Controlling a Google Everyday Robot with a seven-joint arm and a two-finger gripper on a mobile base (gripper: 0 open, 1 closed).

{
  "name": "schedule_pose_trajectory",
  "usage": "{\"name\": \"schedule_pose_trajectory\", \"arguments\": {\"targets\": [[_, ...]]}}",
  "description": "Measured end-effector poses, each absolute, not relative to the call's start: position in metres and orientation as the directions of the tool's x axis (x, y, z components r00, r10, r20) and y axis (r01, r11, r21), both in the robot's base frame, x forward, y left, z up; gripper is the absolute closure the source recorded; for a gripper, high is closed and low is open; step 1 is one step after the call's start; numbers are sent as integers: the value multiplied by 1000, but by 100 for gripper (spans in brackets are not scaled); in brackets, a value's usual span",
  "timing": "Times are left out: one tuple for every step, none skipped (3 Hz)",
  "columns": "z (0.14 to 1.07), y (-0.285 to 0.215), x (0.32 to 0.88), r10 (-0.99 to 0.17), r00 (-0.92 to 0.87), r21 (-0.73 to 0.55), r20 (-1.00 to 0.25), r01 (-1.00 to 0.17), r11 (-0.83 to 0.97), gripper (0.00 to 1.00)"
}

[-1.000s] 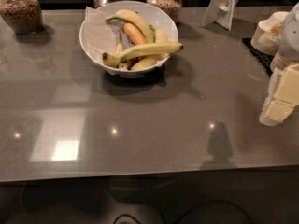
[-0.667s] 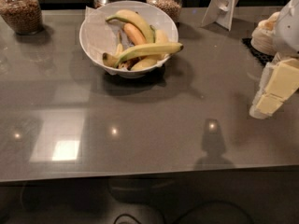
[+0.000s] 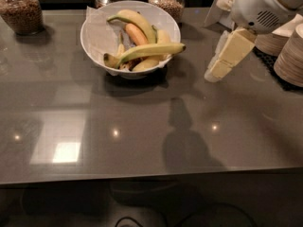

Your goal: Pick banana from white bowl

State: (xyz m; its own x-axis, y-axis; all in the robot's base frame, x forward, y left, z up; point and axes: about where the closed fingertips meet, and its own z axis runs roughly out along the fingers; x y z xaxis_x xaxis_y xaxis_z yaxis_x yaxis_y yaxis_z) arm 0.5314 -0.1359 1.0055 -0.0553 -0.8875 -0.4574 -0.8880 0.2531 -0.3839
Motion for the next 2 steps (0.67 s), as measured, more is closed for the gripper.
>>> {"name": "schedule_pose_trajectory", "arguments": {"targets": [[1010, -97, 571, -856, 6, -414, -518, -877, 244, 0], [998, -59, 611, -823, 33, -419, -567, -872, 253, 0]]}}
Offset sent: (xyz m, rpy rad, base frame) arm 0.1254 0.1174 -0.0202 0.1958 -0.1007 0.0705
